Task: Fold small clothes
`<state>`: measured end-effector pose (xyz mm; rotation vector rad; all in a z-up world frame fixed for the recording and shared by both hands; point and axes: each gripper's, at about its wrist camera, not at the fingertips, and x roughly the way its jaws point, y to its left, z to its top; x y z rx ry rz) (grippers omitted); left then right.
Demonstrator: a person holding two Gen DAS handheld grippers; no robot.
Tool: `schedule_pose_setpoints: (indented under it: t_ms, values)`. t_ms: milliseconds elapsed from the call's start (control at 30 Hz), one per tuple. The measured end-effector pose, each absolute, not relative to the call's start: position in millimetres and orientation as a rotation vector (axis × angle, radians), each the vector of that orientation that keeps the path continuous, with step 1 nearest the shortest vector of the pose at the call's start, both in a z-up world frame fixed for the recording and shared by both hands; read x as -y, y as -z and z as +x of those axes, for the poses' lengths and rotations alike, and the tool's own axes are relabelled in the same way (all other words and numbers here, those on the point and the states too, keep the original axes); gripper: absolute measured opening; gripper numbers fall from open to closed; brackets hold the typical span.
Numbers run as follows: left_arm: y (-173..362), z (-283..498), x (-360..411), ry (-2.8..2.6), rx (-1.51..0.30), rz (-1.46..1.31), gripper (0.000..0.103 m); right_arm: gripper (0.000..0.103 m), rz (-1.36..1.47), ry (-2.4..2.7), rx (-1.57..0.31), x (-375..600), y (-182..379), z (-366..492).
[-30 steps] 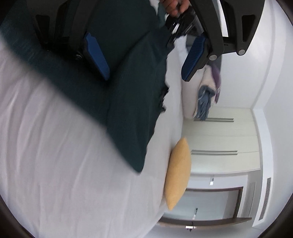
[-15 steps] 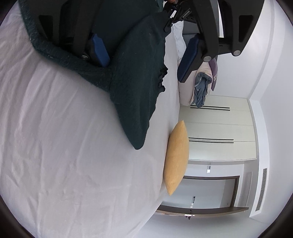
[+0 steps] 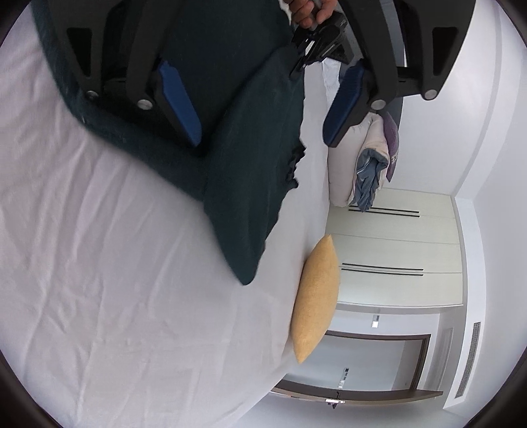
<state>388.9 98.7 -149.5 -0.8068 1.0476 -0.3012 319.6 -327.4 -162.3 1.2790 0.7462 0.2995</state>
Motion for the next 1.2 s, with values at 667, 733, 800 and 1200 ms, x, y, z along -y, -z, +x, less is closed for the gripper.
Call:
schedule_pose_setpoints:
  t_ms: [667,733,800,1200]
  values:
    - [91.7,376.9,-26.4,0.214,-0.913,-0.309,0.017,0.058,0.933,-0.432,-0.911,327.3,130.6,451.3]
    - [115.2,387.2,-15.5,0.206,-0.967,-0.312,0.017,0.057,0.944,-0.454,-0.924,327.7,137.3,463.1]
    - [128.7,389.2,-12.4,0.203,-0.964,-0.313,0.017,0.057,0.942,-0.482,-0.956,324.6,146.6,473.4]
    - [141.3,383.1,-27.3,0.272,-0.914,-0.342,0.017,0.044,0.923,-0.567,-1.086,333.9,160.3,411.3]
